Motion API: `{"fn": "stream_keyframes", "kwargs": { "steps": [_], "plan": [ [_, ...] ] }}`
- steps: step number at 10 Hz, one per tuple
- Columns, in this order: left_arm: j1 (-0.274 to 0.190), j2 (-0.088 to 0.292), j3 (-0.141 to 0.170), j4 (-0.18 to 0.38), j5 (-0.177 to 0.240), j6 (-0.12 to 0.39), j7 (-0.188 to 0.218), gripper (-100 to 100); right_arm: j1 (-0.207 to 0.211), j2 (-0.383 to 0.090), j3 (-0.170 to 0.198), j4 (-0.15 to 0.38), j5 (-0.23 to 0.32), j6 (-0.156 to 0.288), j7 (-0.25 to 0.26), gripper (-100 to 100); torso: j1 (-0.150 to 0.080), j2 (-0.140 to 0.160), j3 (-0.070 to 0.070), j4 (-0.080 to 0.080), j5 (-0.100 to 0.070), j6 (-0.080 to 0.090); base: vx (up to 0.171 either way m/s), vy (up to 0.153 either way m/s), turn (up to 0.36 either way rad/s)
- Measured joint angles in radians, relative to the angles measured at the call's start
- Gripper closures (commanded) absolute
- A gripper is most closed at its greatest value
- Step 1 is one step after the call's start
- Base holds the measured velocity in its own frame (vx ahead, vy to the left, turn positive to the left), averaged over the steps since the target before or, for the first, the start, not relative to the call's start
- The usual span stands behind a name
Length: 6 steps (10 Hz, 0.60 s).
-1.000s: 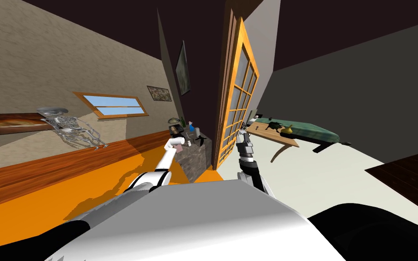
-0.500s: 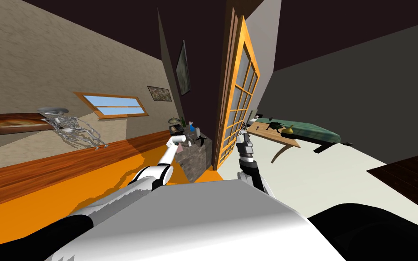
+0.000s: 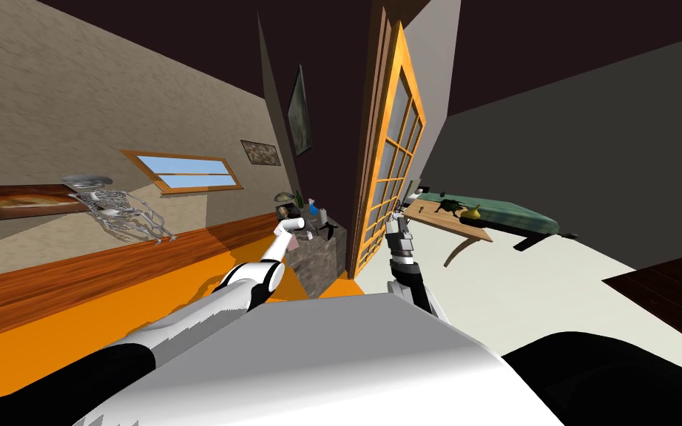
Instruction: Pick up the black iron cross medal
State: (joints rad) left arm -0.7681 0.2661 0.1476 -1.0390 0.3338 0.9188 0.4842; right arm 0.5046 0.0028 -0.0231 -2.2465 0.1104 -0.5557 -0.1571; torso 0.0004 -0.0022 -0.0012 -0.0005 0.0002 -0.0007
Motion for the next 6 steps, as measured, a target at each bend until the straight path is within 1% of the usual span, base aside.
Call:
{"fn": "stream_keyframes", "kwargs": {
  "steps": [1, 2, 3, 5, 6],
  "plan": [
    [-0.015, 0.000, 0.000, 0.028, 0.005, 0.021, 0.011, -100, 0.000, 0.000, 0.000, 0.000, 0.000, 0.000, 0.000, 0, 0.000, 0.000, 0.000, 0.000, 0.000, 0.000, 0.041, 0.013, 0.012],
    [-0.036, 0.005, 0.002, 0.055, 0.020, 0.049, 0.023, -100, 0.000, 0.000, 0.000, 0.000, 0.000, 0.000, 0.000, 0, 0.000, -0.001, 0.000, 0.000, 0.000, 0.000, 0.038, 0.007, 0.004],
    [-0.049, 0.006, 0.003, 0.090, 0.029, 0.064, 0.028, -100, 0.000, 0.000, 0.000, 0.000, 0.000, 0.000, 0.000, 0, 0.000, 0.000, 0.000, 0.000, 0.000, 0.000, 0.041, 0.009, 0.013],
    [-0.078, 0.011, 0.003, 0.135, 0.049, 0.113, 0.050, -100, 0.000, 0.000, 0.000, 0.000, 0.000, 0.000, 0.000, 0, 0.000, 0.000, 0.000, 0.000, 0.000, 0.000, 0.042, 0.008, 0.007],
    [-0.101, 0.016, 0.005, 0.163, 0.064, 0.137, 0.059, -100, 0.000, 0.000, 0.000, 0.000, 0.000, 0.000, 0.000, 0, 0.000, -0.001, -0.001, 0.000, 0.000, 0.000, 0.042, 0.001, 0.003]
  ]
}}
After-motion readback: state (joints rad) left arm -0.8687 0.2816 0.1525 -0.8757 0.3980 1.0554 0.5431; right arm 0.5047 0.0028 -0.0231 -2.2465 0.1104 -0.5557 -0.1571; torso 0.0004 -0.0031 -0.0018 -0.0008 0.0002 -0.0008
